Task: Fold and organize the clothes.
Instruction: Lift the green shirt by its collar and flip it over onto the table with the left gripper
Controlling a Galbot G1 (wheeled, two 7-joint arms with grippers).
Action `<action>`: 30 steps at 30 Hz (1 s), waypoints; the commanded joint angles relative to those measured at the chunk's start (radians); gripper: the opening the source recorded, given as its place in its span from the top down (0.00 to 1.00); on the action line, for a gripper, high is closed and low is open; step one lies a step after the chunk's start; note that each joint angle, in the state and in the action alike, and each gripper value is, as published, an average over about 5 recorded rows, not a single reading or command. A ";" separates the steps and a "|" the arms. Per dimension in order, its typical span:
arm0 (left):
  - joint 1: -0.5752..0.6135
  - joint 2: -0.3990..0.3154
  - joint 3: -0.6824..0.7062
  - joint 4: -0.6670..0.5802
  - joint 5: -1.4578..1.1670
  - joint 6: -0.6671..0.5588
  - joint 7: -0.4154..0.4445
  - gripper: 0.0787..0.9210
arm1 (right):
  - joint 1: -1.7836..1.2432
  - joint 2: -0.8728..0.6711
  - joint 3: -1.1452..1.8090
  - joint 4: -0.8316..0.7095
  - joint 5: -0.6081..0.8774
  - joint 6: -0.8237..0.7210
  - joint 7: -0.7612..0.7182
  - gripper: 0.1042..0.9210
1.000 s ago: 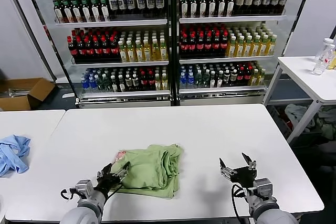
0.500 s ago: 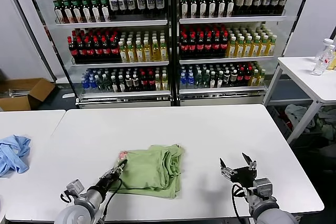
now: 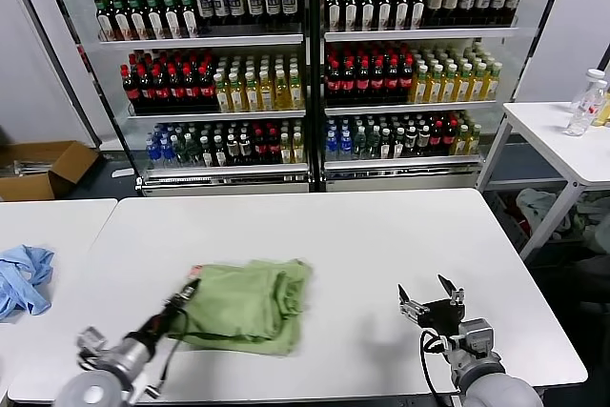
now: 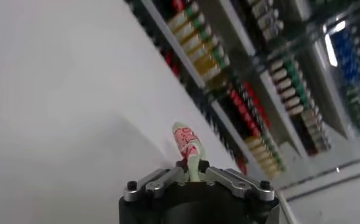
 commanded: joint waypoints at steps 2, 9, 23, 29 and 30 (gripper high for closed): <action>0.008 0.280 -0.441 -0.151 0.050 0.004 -0.067 0.96 | 0.037 -0.014 -0.006 -0.004 0.023 0.008 -0.002 0.12; -0.004 0.199 0.011 -0.337 0.564 -0.020 -0.052 0.96 | 0.023 -0.010 -0.003 0.017 0.018 0.015 -0.004 0.12; -0.273 -0.189 0.773 0.011 1.348 0.008 -0.133 0.96 | 0.009 -0.020 0.030 0.050 -0.022 0.037 -0.013 0.12; -0.383 -0.287 0.887 0.142 1.343 0.020 -0.162 0.96 | 0.022 -0.021 0.038 0.054 -0.006 0.034 -0.014 0.12; -0.404 -0.309 0.891 0.187 1.353 0.020 -0.171 0.96 | 0.023 -0.020 0.037 0.054 -0.006 0.034 -0.014 0.12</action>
